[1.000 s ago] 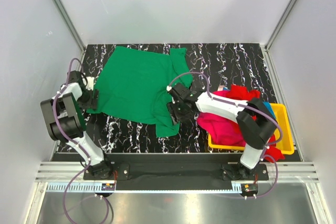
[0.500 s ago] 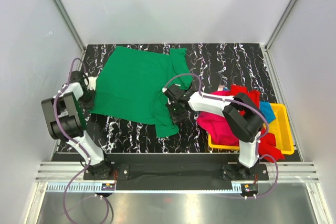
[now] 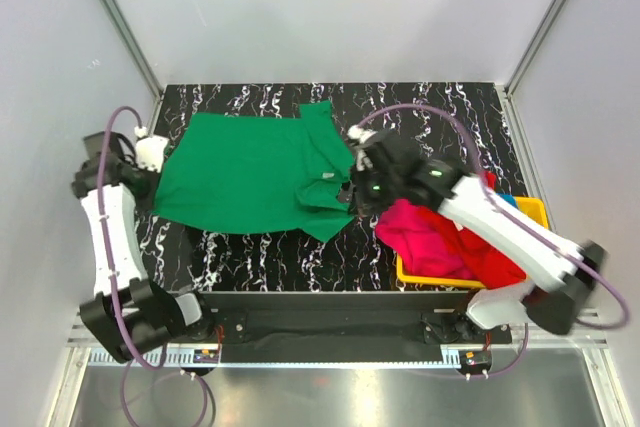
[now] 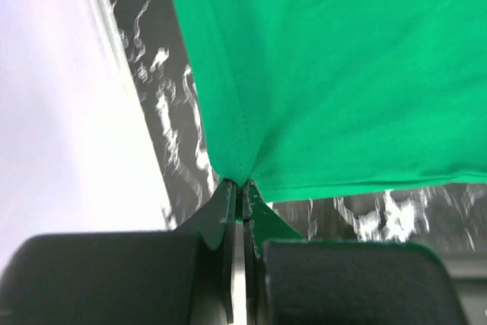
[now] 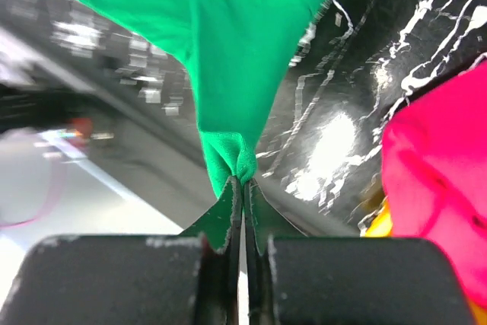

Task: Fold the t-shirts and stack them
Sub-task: Flatten the tshirt out

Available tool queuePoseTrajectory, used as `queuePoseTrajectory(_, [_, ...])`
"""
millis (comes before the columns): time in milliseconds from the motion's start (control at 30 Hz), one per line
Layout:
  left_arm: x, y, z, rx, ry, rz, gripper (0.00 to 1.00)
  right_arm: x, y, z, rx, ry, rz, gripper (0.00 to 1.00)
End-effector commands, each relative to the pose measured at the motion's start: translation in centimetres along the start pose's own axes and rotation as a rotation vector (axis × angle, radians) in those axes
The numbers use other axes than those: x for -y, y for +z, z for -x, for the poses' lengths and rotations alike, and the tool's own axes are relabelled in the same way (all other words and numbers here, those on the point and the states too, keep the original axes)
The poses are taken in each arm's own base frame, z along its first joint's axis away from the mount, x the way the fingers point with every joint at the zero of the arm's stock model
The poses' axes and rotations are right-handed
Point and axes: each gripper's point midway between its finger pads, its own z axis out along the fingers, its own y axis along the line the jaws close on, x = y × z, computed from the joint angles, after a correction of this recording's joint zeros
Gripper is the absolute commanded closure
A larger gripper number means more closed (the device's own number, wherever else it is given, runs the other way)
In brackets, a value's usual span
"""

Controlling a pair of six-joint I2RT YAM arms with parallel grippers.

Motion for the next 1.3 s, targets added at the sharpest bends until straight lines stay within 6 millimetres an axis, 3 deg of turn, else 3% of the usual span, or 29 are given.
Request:
queuePoseTrajectory(0, [1.3, -5.9, -0.1, 0.0, 0.055, -0.105, 1.0, -0.7, -6.8, -0.9, 0.042, 0.1, 0.03, 1.0])
queuePoseTrajectory(100, [0.7, -8.3, 2.7, 0.09, 0.042, -0.09, 1.0, -0.4, -9.0, 1.7, 0.148, 0.146, 0.083, 1.0])
queuePoseTrajectory(200, [-1.4, -10.2, 7.1, 0.179, 0.015, -0.015, 1.0, 1.4, -8.0, 6.1, 0.205, 0.196, 0.164, 1.0])
queuePoseTrajectory(233, [-2.2, -10.7, 8.1, 0.187, 0.007, 0.017, 1.0, 1.3, -8.3, 8.2, 0.248, 0.183, 0.189, 1.0])
queuePoseTrajectory(267, [-2.2, -10.4, 9.5, 0.194, -0.007, 0.01, 1.0, 2.2, -6.7, 10.6, 0.267, 0.178, 0.182, 1.0])
queuePoseTrajectory(300, [-2.9, -12.5, 11.8, 0.263, -0.001, 0.043, 1.0, 2.9, -6.5, 12.5, 0.3, 0.173, 0.168, 1.0])
queuePoseTrajectory(333, [-2.9, -13.4, 13.0, 0.292, -0.001, 0.049, 1.0, 2.1, -8.6, 16.5, 0.407, 0.131, 0.19, 1.0])
queuePoseTrajectory(367, [-2.5, -13.4, 14.3, 0.298, -0.012, 0.028, 1.0, 2.9, -6.6, 18.6, 0.399, 0.14, 0.173, 1.0])
queuePoseTrajectory(400, [-2.8, -16.0, 16.6, 0.383, 0.002, 0.062, 1.0, 3.3, -7.2, 21.0, 0.443, 0.146, 0.183, 1.0])
queuePoseTrajectory(433, [-3.3, -17.0, 17.7, 0.411, -0.009, 0.094, 1.0, 1.9, -11.0, 25.1, 0.574, 0.114, 0.22, 1.0])
queuePoseTrajectory(467, [-3.7, -19.0, 20.0, 0.487, -0.022, 0.123, 1.0, 2.5, -9.3, 27.4, 0.579, 0.146, 0.22, 1.0])
queuePoseTrajectory(500, [-4.0, -20.0, 21.1, 0.525, -0.03, 0.142, 1.0, 2.7, -10.2, 29.5, 0.633, 0.145, 0.228, 1.0])
queuePoseTrajectory(533, [-5.0, -20.9, 21.8, 0.551, -0.052, 0.192, 1.0, 1.0, -15.3, 32.5, 0.785, 0.099, 0.269, 1.0])
queuePoseTrajectory(567, [-5.6, -22.7, 23.4, 0.628, -0.086, 0.227, 1.0, 2.0, -13.5, 34.5, 0.794, 0.135, 0.273, 1.0])
queuePoseTrajectory(600, [-6.1, -23.5, 24.0, 0.663, -0.104, 0.253, 1.0, 1.9, -15.0, 35.8, 0.855, 0.136, 0.295, 1.0])
queuePoseTrajectory(633, [-6.9, -24.1, 24.4, 0.686, -0.135, 0.292, 1.0, 1.5, -19.1, 37.9, 0.992, 0.141, 0.356, 1.0])
queuePoseTrajectory(733, [-9.5, -26.8, 25.3, 0.79, -0.19, 0.445, 1.0, 2.3, -21.6, 40.8, 1.136, 0.155, 0.458, 1.0])
queuePoseTrajectory(767, [-10.1, -27.8, 25.8, 0.831, -0.197, 0.483, 1.0, 1.8, -23.7, 40.7, 1.189, 0.136, 0.467, 1.0])
queuePoseTrajectory(833, [-10.8, -28.7, 25.9, 0.846, -0.2, 0.529, 1.0, 2.1, -24.5, 40.7, 1.219, 0.1, 0.424, 1.0])
queuePoseTrajectory(900, [-11.1, -28.3, 26.0, 0.833, -0.203, 0.536, 1.0, 2.7, -24.2, 40.5, 1.205, 0.088, 0.386, 1.0])
queuePoseTrajectory(933, [-11.0, -28.0, 26.0, 0.826, -0.203, 0.528, 1.0, 3.6, -22.3, 40.1, 1.152, 0.101, 0.35, 1.0])
queuePoseTrajectory(1000, [-10.1, -25.5, 25.4, 0.783, -0.19, 0.471, 1.0, 4.1, -21.3, 38.9, 1.104, 0.103, 0.321, 1.0])
queuePoseTrajectory(1033, [-9.2, -24.8, 25.7, 0.8, -0.168, 0.418, 1.0, 5.1, -19.1, 37.4, 1.037, 0.126, 0.286, 1.0])
queuePoseTrajectory(1067, [-8.0, -22.6, 24.2, 0.752, -0.158, 0.368, 1.0, 6.0, -17.8, 36.5, 1.005, 0.151, 0.254, 1.0])
queuePoseTrajectory(1100, [-6.6, -21.5, 23.8, 0.745, -0.14, 0.307, 1.0, 8.2, -12.7, 34.1, 0.889, 0.207, 0.208, 1.0])
queuePoseTrajectory(1133, [-5.9, -20.3, 22.8, 0.72, -0.131, 0.282, 1.0, 7.7, -14.5, 32.6, 0.913, 0.181, 0.198, 1.0])
queuePoseTrajectory(1200, [-4.1, -16.8, 19.1, 0.625, -0.121, 0.238, 1.0, 9.2, -12.7, 29.3, 0.869, 0.221, 0.136, 1.0])
queuePoseTrajectory(1233, [-3.4, -14.7, 16.2, 0.56, -0.118, 0.223, 1.0, 10.2, -10.9, 25.4, 0.809, 0.266, 0.105, 1.0])
queuePoseTrajectory(1267, [-2.8, -13.8, 14.8, 0.525, -0.114, 0.207, 1.0, 10.8, -9.9, 23.4, 0.777, 0.297, 0.081, 1.0])
